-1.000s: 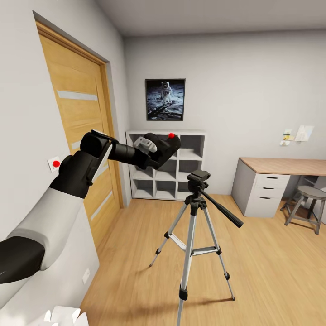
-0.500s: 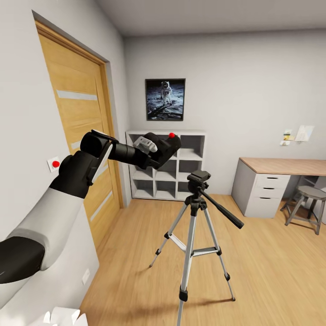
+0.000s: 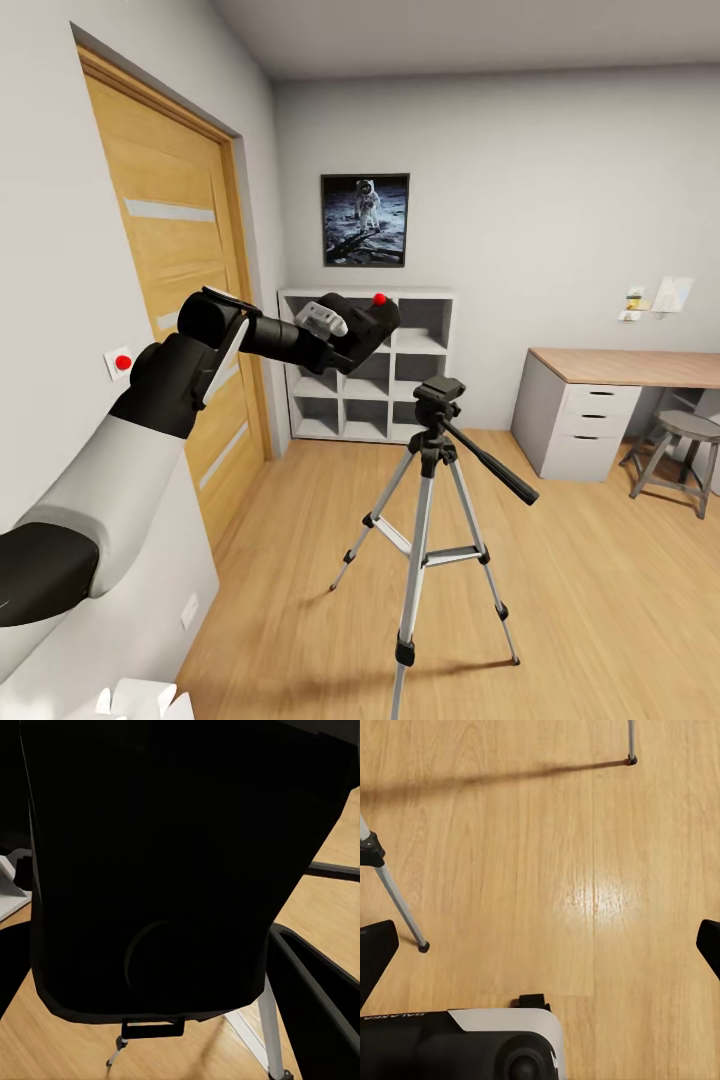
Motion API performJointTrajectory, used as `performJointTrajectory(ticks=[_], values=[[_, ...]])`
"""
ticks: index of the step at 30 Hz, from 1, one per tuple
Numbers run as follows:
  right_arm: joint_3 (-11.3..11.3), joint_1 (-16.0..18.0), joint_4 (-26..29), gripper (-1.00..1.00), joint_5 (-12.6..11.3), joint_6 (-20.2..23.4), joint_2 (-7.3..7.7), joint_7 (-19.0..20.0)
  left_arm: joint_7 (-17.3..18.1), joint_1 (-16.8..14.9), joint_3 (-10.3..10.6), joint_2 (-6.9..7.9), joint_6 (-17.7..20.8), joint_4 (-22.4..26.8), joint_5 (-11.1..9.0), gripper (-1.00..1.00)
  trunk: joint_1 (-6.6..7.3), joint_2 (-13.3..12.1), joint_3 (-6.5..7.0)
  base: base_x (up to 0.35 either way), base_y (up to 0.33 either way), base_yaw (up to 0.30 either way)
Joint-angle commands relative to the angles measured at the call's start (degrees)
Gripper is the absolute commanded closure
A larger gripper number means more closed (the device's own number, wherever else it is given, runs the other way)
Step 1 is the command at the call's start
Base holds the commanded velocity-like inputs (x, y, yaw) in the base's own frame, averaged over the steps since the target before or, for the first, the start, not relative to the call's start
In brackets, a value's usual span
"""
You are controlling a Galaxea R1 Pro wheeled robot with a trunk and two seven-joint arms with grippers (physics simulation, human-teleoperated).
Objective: Attach the digital camera to the camera tripod in the bedroom.
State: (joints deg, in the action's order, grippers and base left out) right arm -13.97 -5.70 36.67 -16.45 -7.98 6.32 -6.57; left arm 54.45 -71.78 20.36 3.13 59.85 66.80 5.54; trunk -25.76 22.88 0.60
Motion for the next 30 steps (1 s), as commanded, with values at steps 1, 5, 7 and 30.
performJointTrajectory(ticks=[1, 5, 7, 30], values=[[-0.49, -0.01, 0.07, -1.00, -0.60, -0.19, 0.09, -0.46, 0.57, -0.03, 0.03, 0.02, 0.15, 0.03, 0.52, 1.00, -0.02, 0.04, -0.01, 0.000, 0.000, 0.000], [-0.53, -0.01, 0.07, -1.00, -0.60, -0.18, 0.09, -0.46, 0.57, -0.03, 0.03, 0.03, 0.15, 0.03, 0.52, 1.00, -0.02, 0.04, -0.01, 0.000, 0.000, 0.000], [-0.53, -0.01, 0.07, -1.00, -0.60, -0.19, 0.09, -0.46, 0.57, -0.03, 0.03, 0.03, 0.15, 0.03, 0.52, 1.00, -0.02, 0.04, -0.01, 0.000, 0.000, 0.000], [-0.45, -0.01, 0.07, -1.00, -0.60, -0.19, 0.09, -0.48, 0.62, -0.03, 0.03, -0.15, 0.15, 0.17, 0.52, 1.00, -0.02, 0.04, -0.01, 0.103, 0.012, 0.000]])
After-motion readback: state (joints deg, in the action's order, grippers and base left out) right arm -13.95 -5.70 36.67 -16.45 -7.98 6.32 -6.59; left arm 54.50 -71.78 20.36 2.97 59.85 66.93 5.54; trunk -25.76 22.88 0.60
